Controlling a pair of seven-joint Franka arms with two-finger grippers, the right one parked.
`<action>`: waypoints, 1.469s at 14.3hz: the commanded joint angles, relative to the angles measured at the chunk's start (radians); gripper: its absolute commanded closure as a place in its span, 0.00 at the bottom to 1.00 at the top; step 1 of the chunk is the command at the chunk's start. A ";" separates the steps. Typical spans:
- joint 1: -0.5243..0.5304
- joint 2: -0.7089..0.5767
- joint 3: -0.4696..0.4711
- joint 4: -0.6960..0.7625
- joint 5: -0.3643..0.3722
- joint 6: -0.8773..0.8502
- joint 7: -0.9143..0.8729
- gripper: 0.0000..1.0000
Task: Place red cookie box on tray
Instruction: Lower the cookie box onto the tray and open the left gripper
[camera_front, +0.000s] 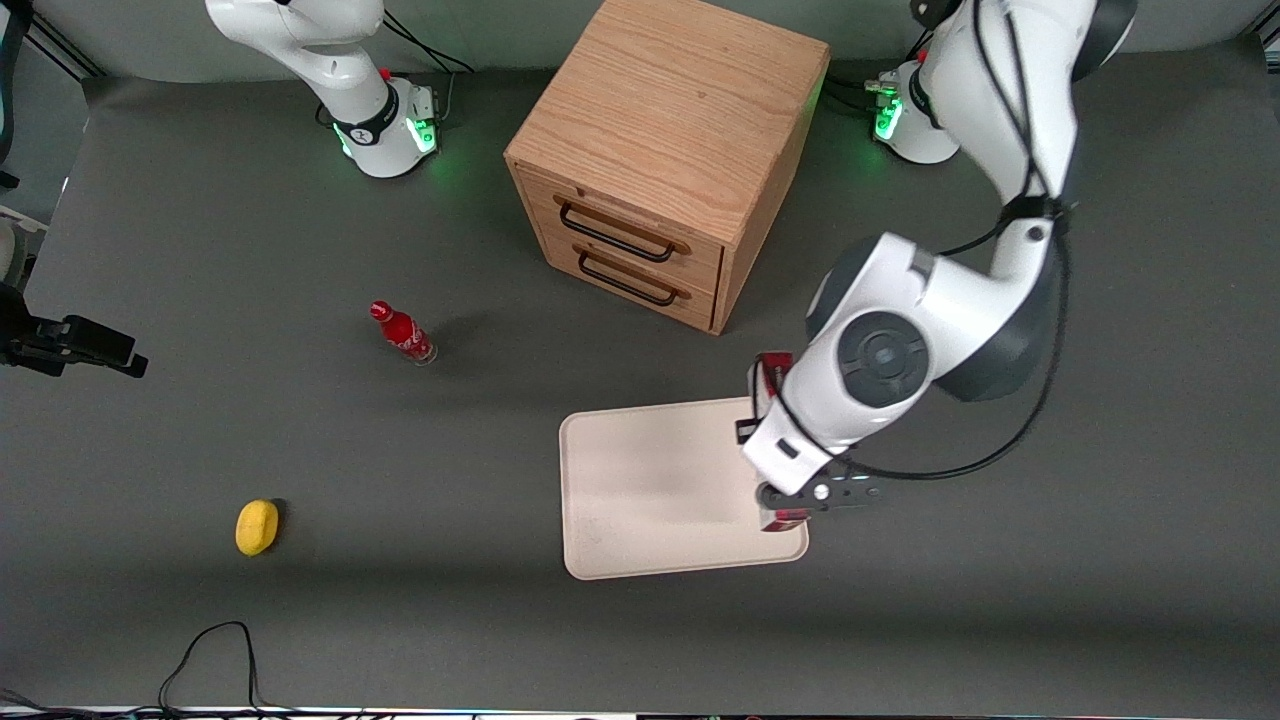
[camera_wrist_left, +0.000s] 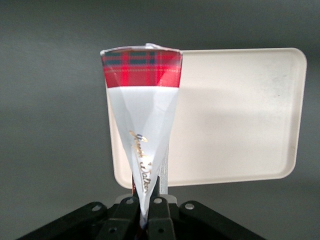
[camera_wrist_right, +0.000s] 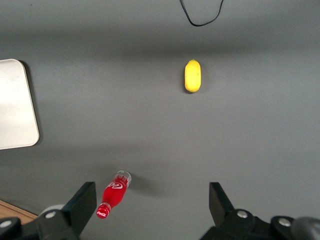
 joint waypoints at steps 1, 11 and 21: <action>0.006 0.062 0.006 0.046 0.032 0.027 -0.012 1.00; -0.003 0.132 0.006 -0.129 0.058 0.268 -0.009 1.00; 0.003 0.109 0.008 -0.138 0.064 0.248 -0.013 0.00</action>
